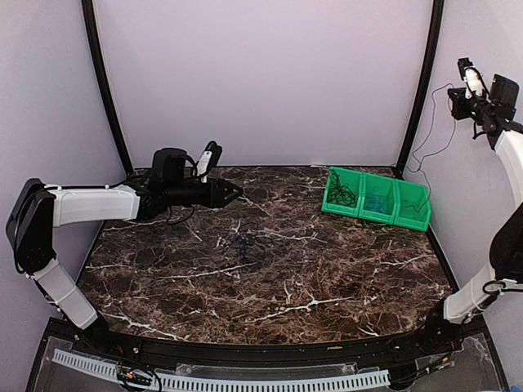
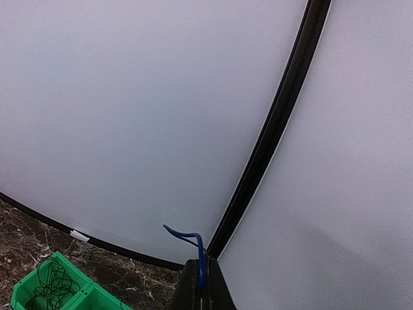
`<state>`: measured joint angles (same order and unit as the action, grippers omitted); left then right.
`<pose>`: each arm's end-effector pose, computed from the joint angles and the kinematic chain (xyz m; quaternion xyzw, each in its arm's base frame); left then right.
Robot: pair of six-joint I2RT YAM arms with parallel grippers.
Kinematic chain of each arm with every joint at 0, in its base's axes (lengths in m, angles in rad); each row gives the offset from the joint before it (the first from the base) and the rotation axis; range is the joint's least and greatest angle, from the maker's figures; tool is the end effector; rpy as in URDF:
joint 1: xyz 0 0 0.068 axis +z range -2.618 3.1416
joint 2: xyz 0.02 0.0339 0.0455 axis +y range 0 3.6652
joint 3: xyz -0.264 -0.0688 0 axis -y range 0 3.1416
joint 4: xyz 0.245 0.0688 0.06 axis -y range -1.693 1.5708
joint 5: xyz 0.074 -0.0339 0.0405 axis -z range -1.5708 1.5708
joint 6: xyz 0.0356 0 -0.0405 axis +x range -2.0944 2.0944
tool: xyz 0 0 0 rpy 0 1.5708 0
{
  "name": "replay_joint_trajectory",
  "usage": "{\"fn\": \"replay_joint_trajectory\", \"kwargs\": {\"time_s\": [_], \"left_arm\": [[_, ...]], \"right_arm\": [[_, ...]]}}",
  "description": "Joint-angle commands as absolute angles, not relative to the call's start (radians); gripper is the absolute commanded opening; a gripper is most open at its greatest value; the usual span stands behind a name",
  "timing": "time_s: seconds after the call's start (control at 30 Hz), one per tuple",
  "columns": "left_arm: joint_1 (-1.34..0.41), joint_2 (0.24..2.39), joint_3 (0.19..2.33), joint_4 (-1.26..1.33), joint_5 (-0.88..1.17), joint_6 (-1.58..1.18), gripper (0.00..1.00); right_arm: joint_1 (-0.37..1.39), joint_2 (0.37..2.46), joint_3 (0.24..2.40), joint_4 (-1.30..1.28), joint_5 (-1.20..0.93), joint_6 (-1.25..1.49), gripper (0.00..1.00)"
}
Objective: Untangle the cables
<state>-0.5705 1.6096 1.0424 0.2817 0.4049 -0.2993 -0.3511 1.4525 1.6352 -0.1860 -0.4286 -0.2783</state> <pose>0.3051 -0.2124 0.2662 0.2254 0.7607 -0.3933 0.4646 0.3105 -0.0980 0.4788 -0.1248 0.6971 -0.0703 0.7025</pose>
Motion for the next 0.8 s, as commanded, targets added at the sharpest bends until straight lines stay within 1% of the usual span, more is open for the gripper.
{"fn": "replay_joint_trajectory", "kwargs": {"time_s": [0.0, 0.43, 0.77], "left_arm": [[-0.577, 1.612, 1.049, 0.281, 0.422, -0.288, 0.48], [-0.578, 1.624, 1.052, 0.281, 0.426, -0.293, 0.48], [-0.579, 1.632, 1.052, 0.282, 0.429, -0.296, 0.48]], "right_arm": [[-0.364, 1.418, 1.619, -0.133, -0.428, -0.272, 0.0], [-0.398, 1.389, 1.575, -0.131, -0.433, -0.281, 0.0], [-0.417, 1.363, 1.503, -0.125, -0.424, -0.312, 0.0]]}}
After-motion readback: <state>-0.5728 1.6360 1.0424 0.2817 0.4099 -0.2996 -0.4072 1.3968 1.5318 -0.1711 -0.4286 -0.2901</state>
